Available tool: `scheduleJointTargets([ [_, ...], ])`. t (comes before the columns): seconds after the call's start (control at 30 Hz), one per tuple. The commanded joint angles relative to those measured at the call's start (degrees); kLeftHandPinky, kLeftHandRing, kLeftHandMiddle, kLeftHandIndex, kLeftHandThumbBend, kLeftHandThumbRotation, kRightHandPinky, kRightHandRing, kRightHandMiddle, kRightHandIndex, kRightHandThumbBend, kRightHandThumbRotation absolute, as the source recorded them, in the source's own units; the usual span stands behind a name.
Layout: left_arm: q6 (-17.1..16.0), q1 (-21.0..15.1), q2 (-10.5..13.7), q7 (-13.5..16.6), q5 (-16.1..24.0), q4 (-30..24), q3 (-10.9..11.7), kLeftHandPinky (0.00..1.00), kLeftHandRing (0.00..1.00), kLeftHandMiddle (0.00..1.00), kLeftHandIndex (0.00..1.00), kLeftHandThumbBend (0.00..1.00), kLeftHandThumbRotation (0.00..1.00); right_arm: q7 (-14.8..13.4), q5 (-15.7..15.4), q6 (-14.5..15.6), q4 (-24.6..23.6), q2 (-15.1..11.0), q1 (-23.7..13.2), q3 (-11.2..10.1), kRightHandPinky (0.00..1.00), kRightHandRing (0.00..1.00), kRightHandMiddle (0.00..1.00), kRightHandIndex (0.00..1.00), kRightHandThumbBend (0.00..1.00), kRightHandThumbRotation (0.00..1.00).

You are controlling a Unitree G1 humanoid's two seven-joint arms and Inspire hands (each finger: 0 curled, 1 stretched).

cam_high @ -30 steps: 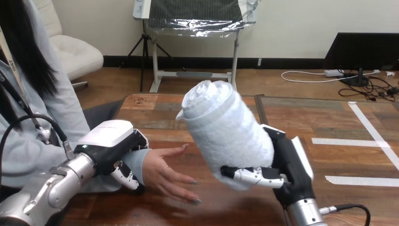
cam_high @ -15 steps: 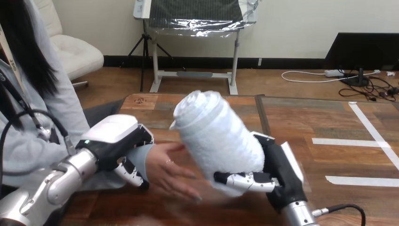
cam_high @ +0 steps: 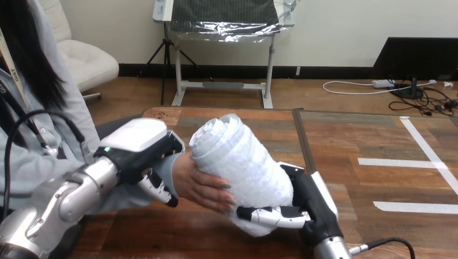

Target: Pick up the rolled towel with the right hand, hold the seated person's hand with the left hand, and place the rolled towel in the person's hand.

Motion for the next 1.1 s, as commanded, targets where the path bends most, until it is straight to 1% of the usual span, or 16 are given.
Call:
scheduleJointTargets([
  [0.0,1.40,-4.55,-0.56,-0.37,-2.70,-8.91,4.02,0.25,0.31,0.38,0.41,0.87,0.00,-2.44,-0.98,-3.53,0.40,1.82,-8.07,0.85,0.24,0.29,0.38,0.43,0.64,0.00],
  [0.17,1.78,-5.10,-0.91,-0.66,-2.58,-9.42,4.00,0.25,0.30,0.37,0.40,0.88,0.00,-3.31,-1.94,-3.84,1.15,2.13,-8.11,1.51,0.24,0.29,0.38,0.43,0.63,0.00],
  [0.27,2.49,-5.43,-1.13,-1.00,-2.39,-9.95,3.95,0.24,0.30,0.37,0.40,0.87,0.00,-3.39,-1.98,-4.09,1.73,2.51,-8.18,1.79,0.24,0.29,0.38,0.43,0.63,0.00],
  [0.57,2.06,-6.59,-1.79,-1.33,-3.92,-9.86,4.06,0.23,0.29,0.36,0.38,0.87,0.00,-3.91,-2.53,-4.60,2.96,3.34,-8.04,2.76,0.23,0.28,0.37,0.43,0.62,0.00],
  [0.67,1.86,-6.74,-1.84,-0.85,-3.80,-10.00,4.03,0.24,0.29,0.36,0.38,0.88,0.00,-5.05,-3.55,-4.97,3.25,3.35,-7.91,3.34,0.23,0.27,0.36,0.43,0.63,0.00],
  [0.87,1.41,-7.22,-2.25,-0.80,-3.96,-9.90,4.15,0.25,0.30,0.37,0.38,0.87,0.00,-5.23,-3.74,-5.54,3.98,3.86,-7.79,3.82,0.22,0.27,0.35,0.43,0.63,0.00],
  [0.97,1.87,-7.25,-2.36,-1.19,-4.03,-10.48,4.21,0.25,0.31,0.37,0.38,0.86,0.00,-5.67,-4.12,-5.78,4.19,4.05,-7.65,4.09,0.21,0.26,0.35,0.42,0.63,0.00],
  [1.07,2.18,-7.30,-2.56,-1.42,-4.15,-10.87,4.33,0.25,0.31,0.37,0.38,0.86,0.00,-5.47,-4.08,-5.83,4.24,4.24,-7.46,4.29,0.21,0.26,0.35,0.42,0.63,0.00],
])
